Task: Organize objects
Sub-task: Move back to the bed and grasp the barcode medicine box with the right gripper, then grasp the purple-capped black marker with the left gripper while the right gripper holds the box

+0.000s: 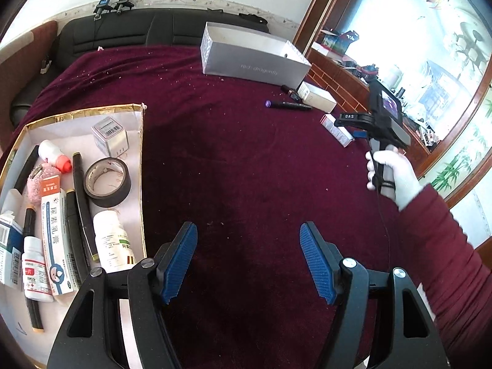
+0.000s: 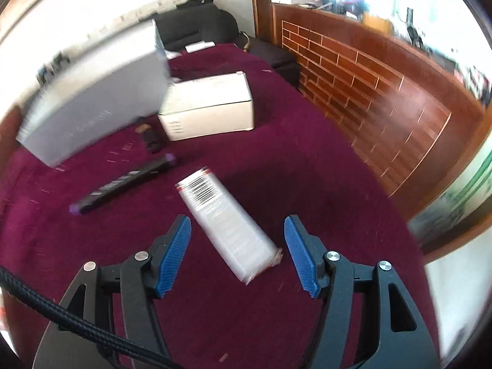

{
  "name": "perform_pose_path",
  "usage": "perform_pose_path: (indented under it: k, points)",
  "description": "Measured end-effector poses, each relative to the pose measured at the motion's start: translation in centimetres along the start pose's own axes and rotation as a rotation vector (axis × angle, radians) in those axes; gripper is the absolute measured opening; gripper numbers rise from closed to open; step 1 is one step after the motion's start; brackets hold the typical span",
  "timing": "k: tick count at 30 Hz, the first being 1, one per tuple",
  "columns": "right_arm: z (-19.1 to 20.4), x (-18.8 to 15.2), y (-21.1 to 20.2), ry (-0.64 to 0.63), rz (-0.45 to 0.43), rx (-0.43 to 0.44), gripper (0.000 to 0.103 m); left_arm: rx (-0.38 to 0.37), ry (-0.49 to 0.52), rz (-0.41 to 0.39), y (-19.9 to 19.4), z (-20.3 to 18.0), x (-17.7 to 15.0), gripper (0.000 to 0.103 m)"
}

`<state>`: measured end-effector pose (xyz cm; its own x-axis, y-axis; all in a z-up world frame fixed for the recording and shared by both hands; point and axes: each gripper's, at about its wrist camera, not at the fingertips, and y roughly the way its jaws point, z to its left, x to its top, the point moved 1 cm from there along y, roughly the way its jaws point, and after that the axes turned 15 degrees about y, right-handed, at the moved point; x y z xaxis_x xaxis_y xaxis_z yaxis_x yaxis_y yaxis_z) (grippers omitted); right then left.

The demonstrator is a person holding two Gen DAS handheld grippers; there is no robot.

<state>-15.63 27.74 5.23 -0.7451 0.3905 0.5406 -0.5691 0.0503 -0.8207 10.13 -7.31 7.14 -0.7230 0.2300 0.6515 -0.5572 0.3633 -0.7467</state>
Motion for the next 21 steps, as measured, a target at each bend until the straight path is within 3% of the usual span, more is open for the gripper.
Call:
perform_pose_path:
  k: [6,10,11,16,21]
  points:
    - [-0.8,0.2,1.7,0.035,0.073,0.073,0.062,-0.015,-0.017,0.010,1.0,0.4,1.5,0.063]
    - [-1.1,-0.4,1.0,0.053,0.096,0.109,0.029,-0.025,-0.004,-0.009,1.7,0.1,4.2,0.063]
    - [-1.2,-0.6,1.0,0.057,0.107,0.119,0.025,-0.026,0.003,-0.018,2.0,-0.2,5.4,0.063]
    - [-1.6,-2.1,-1.0,0.075,0.152,0.219,0.025,0.012,0.071,-0.051,3.1,-1.6,10.6,0.063]
    - [-2.4,-4.0,-4.9,0.116,0.189,0.373,0.025,-0.032,0.103,-0.067,4.5,-2.6,16.0,0.063]
